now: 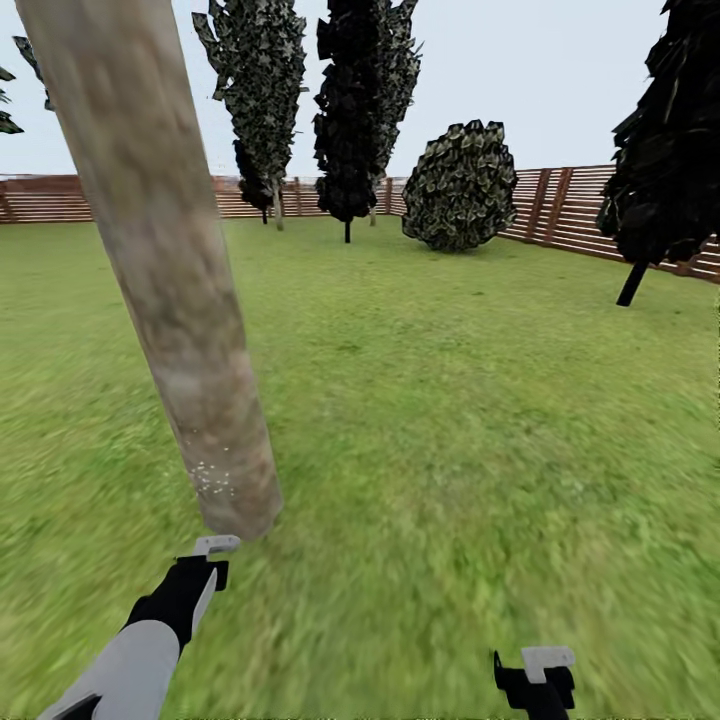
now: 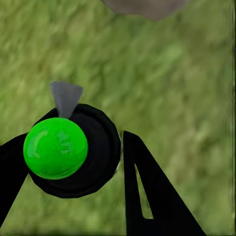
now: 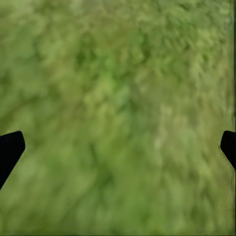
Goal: In the garden, pick up the pesticide atomizer on the floor and spray pesticide onto both trees until each tree trunk is fully covered.
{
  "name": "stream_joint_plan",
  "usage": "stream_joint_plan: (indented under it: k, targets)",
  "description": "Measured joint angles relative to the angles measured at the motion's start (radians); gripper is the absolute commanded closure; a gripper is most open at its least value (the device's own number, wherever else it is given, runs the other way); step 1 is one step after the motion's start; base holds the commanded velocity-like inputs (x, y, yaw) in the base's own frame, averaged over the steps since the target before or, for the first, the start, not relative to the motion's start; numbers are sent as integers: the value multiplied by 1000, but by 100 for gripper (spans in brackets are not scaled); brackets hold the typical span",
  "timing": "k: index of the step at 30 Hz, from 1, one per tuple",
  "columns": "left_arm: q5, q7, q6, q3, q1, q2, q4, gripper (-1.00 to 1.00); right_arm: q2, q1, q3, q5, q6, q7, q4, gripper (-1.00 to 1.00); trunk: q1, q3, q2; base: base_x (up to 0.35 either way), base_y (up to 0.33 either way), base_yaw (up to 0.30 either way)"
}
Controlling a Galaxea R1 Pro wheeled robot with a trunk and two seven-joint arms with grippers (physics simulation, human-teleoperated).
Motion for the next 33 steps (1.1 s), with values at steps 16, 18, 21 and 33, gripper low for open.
stream_joint_plan:
  k: [16, 18, 21, 33]
  targets:
    - [0, -1, 0, -2, -1, -6, -1, 100, 1, 0, 0, 1, 0, 0, 0, -100, 0, 0, 0, 52, -272, 207]
    - [0, -1, 0, -2, -1, -6, -1, 100, 0, 0, 0, 1, 0, 0, 0, -100, 0, 0, 0, 5, -272, 10]
    - [0, 0, 1, -3, -1, -6, -1, 100, -1, 0, 0, 1, 0, 0, 0, -100, 0, 0, 0, 1, -272, 3]
    - [0, 1, 1, 0, -1, -5, -2, 100, -1, 0, 0, 1, 0, 0, 0, -100, 0, 0, 0, 73, -264, 0]
